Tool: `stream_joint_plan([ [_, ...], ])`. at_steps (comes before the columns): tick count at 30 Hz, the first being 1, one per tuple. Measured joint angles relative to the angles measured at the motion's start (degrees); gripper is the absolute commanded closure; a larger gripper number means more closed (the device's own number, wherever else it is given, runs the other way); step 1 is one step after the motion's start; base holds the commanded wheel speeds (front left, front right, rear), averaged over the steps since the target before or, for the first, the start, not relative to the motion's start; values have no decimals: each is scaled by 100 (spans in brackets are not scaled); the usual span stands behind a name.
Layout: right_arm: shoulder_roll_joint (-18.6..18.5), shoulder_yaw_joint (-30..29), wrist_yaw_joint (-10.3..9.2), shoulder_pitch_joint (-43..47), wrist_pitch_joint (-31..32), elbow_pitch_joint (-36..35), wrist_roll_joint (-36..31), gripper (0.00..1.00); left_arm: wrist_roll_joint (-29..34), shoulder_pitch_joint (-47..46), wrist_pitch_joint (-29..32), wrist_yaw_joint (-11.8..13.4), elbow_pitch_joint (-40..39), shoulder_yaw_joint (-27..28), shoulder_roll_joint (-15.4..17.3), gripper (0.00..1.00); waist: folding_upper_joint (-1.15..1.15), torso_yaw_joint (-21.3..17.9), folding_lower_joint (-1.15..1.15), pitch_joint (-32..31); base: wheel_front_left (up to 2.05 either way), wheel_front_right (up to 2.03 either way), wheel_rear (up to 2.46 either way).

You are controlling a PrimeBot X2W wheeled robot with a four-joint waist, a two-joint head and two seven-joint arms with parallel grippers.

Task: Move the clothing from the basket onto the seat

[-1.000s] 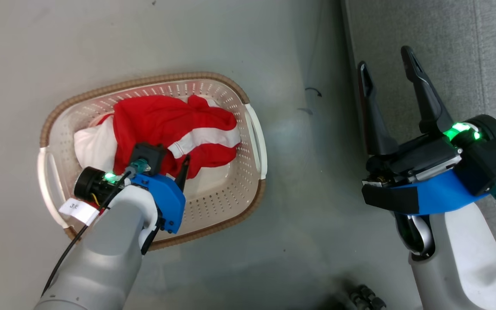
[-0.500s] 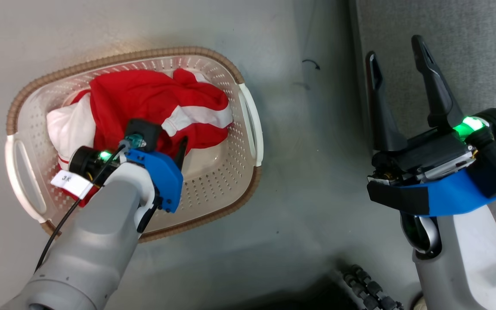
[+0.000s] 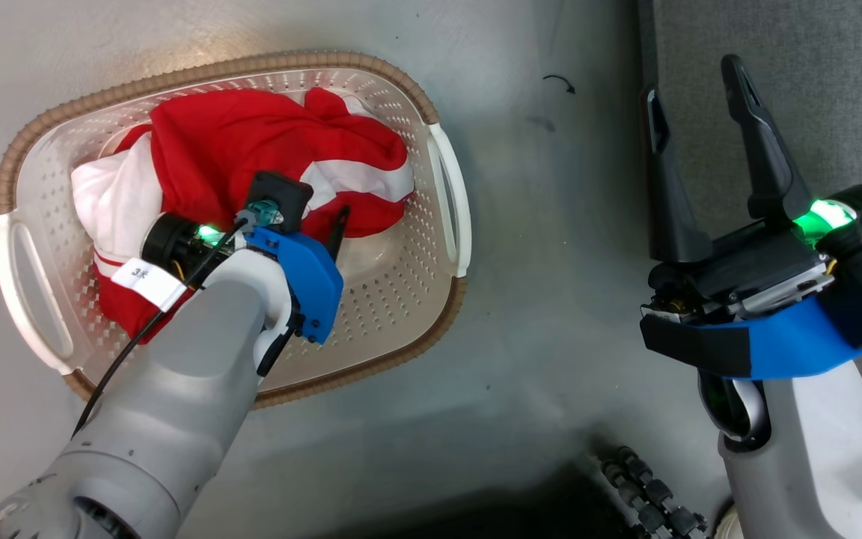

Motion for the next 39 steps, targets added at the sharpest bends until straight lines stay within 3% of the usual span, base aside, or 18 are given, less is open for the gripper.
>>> stream_joint_plan([
  [9, 0, 36, 0, -5, 0, 69, 2, 0, -310, -80, -365, 0, 35, -383, -77, 100, 0, 105, -1, -139, 0, 0, 0],
  [18, 1, 68, 0, -5, 1, 236, 1, 0, -656, 118, -669, 0, -407, -375, -10, 100, 0, 256, -1, -656, 0, 0, 0],
  [26, 2, 80, 0, 164, 0, 469, 0, 0, -101, 801, -679, 0, -1351, 692, 218, 100, 0, 424, -1, -1421, 0, 0, 0],
  [39, 2, 96, 0, 666, 0, 847, 46, 0, 1057, 2086, -679, 0, -2604, 2294, 189, 100, 0, 742, -2, -2860, 0, 0, 0],
])
